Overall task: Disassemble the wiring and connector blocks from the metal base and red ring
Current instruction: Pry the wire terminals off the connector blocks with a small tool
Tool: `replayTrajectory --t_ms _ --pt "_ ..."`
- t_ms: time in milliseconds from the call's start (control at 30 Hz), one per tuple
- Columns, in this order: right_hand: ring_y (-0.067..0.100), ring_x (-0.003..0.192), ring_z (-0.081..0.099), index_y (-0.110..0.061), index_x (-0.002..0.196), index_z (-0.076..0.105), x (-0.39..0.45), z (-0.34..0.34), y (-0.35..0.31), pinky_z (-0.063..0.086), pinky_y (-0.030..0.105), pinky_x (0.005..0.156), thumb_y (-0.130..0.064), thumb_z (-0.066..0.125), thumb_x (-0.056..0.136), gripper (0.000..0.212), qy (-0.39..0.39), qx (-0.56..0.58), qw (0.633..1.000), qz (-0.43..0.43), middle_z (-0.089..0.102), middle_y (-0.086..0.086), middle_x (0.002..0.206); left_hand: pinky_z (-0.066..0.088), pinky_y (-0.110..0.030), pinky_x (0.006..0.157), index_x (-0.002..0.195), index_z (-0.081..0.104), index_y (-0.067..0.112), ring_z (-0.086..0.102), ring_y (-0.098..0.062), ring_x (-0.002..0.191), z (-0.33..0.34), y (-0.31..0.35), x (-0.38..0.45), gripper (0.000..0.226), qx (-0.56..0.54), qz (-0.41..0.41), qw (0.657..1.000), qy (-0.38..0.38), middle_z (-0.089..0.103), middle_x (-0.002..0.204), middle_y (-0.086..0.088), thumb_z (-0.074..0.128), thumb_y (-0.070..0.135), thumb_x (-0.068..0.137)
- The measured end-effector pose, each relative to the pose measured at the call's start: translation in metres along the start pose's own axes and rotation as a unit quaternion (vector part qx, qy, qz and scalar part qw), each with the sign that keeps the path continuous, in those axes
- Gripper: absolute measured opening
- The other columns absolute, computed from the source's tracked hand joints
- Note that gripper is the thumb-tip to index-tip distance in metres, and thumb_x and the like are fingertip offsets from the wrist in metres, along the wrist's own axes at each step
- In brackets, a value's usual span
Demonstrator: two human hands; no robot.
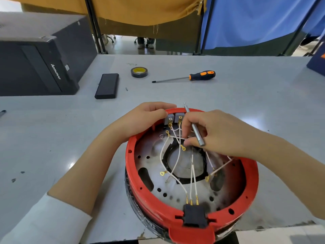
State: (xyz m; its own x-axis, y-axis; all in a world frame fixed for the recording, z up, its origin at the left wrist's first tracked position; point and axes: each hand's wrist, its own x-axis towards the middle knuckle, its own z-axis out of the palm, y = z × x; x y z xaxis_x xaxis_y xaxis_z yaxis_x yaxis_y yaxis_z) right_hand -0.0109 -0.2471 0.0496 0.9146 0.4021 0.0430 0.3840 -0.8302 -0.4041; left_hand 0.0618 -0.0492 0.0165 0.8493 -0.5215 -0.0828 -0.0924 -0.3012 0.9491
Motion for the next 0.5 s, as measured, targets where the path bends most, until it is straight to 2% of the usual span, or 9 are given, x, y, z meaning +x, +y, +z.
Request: replayTrajectory --t_ms 67,133,233,367,500 --pt "-0.006 0.073 0.050 -0.037 0.085 0.051 -0.004 0.004 -0.003 0.035 0.023 0.058 -0.035 0.071 0.080 0.020 0.014 -0.019 1.000 -0.005 0.055 -0.034 0.082 0.045 -0.031 0.098 0.113 0.065 0.030 0.064 -0.010 0.104 0.000 0.000 -0.001 0.032 0.005 0.004 1.000 0.004 0.069 0.111 0.005 0.046 0.013 0.093" --pt "-0.002 0.074 0.053 -0.038 0.082 0.050 -0.008 0.003 -0.005 0.040 0.025 0.062 -0.032 0.070 0.080 0.021 0.043 -0.007 0.999 -0.012 0.059 -0.025 0.082 0.044 -0.028 0.096 0.111 0.066 0.033 0.064 -0.007 0.104 0.000 0.000 -0.002 0.031 0.020 0.009 1.000 0.011 0.069 0.111 0.009 0.048 0.017 0.091" --pt "0.004 0.072 0.056 -0.039 0.078 0.049 -0.015 -0.003 -0.002 0.047 0.027 0.064 -0.026 0.067 0.080 0.023 0.086 0.018 0.996 -0.010 0.064 -0.014 0.077 0.041 -0.034 0.103 0.107 0.068 0.036 0.062 -0.008 0.108 0.000 0.001 -0.003 0.030 0.020 0.007 1.000 0.020 0.069 0.112 0.010 0.051 0.021 0.088" --pt "0.005 0.067 0.055 -0.034 0.077 0.048 -0.022 -0.002 0.008 0.045 0.025 0.061 -0.027 0.069 0.080 0.022 0.057 -0.029 0.998 0.011 0.061 -0.014 0.071 0.039 -0.036 0.106 0.111 0.066 0.037 0.060 -0.007 0.111 -0.001 0.000 -0.007 0.030 0.040 0.011 0.999 0.024 0.067 0.115 0.013 0.050 0.021 0.091" --pt "0.005 0.071 0.052 -0.034 0.078 0.047 -0.027 0.010 0.009 0.045 0.026 0.062 -0.030 0.066 0.082 0.020 0.026 -0.054 0.998 -0.007 0.058 -0.014 0.074 0.042 -0.025 0.100 0.112 0.063 0.039 0.060 0.003 0.104 -0.003 -0.001 -0.014 0.030 0.072 0.013 0.997 0.038 0.067 0.111 0.019 0.047 0.020 0.096"
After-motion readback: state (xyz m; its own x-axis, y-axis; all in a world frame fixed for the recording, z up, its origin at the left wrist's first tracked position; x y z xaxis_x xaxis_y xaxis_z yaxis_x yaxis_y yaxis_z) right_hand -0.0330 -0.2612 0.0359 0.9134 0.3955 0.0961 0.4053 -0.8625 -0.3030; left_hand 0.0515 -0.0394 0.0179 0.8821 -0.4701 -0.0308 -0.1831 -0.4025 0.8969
